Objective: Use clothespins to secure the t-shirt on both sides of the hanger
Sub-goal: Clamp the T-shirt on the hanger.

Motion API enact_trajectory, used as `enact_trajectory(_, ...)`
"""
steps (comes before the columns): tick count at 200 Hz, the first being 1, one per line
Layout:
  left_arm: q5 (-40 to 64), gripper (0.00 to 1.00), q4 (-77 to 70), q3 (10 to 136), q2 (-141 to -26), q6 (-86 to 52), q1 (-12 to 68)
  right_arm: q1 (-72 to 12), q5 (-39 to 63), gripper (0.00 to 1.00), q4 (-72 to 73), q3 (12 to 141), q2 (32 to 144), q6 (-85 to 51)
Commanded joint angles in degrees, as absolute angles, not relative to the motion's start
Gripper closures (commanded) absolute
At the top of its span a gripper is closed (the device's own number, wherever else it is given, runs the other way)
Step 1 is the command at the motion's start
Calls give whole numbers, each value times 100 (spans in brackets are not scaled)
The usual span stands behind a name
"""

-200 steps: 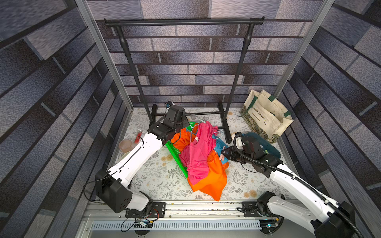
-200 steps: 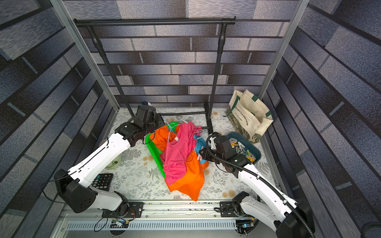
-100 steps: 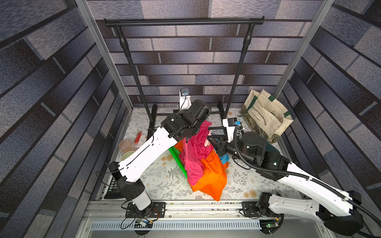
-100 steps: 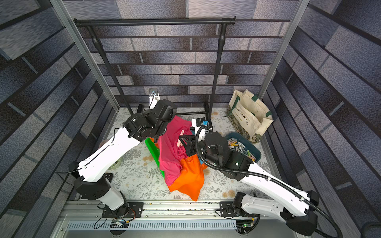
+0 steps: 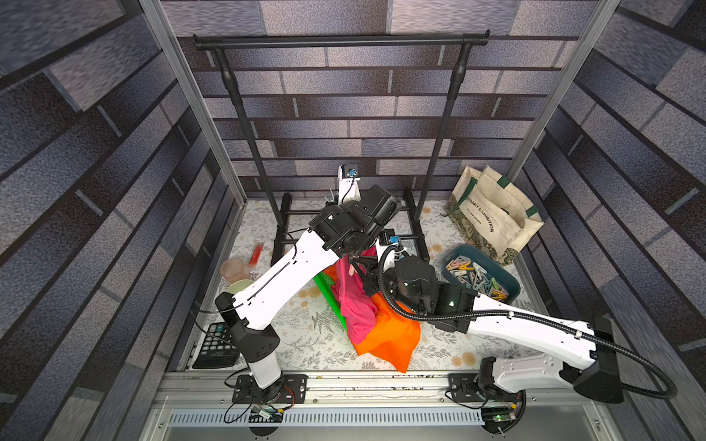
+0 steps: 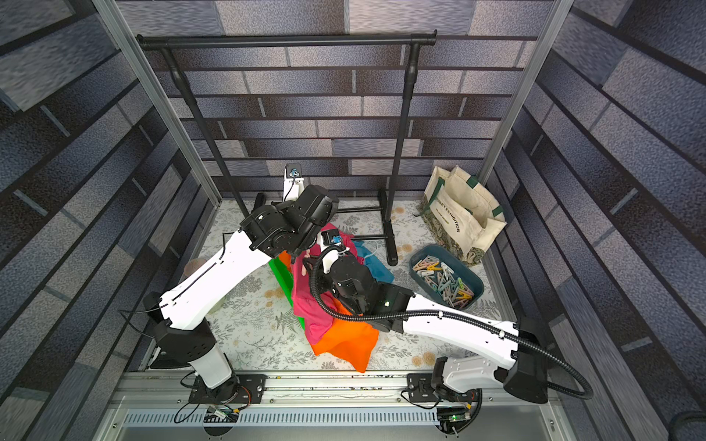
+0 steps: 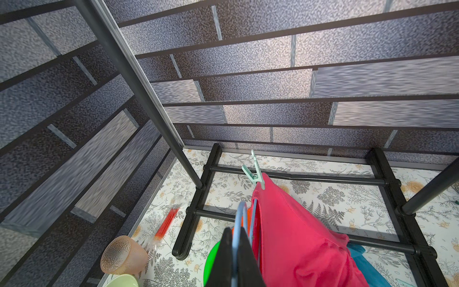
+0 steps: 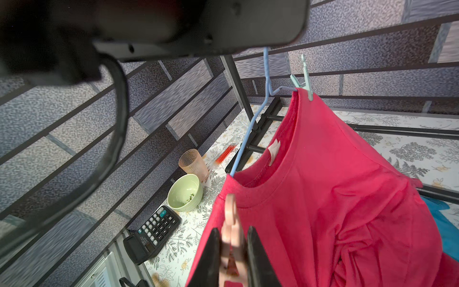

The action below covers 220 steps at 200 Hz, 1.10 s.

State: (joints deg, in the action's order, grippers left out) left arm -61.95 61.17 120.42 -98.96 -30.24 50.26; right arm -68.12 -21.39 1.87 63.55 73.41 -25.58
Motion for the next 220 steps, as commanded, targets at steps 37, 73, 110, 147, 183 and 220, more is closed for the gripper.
enact_trajectory(37,-6303,100,6348,12373,-10054,-3136,5019,-6961,-2341,100,879,6606,7577,-2626)
enact_trajectory(73,-6250,100,6481,12478,-10142,-3252,5018,-6992,-2423,100,958,6580,7753,-2750)
enact_trajectory(110,-6171,100,6522,12522,-10155,-3337,5010,-7005,-2509,100,957,6549,7981,-2919)
enact_trajectory(147,-6104,100,6576,12560,-10154,-3460,4979,-7128,-2455,100,1028,6557,8174,-2843)
enact_trajectory(183,-5936,100,6652,12510,-10081,-3596,4841,-7317,-2431,90,1184,6422,8169,-2635)
enact_trajectory(220,-5810,100,6526,12256,-9900,-3703,4698,-7513,-2484,86,1274,6352,8197,-2464)
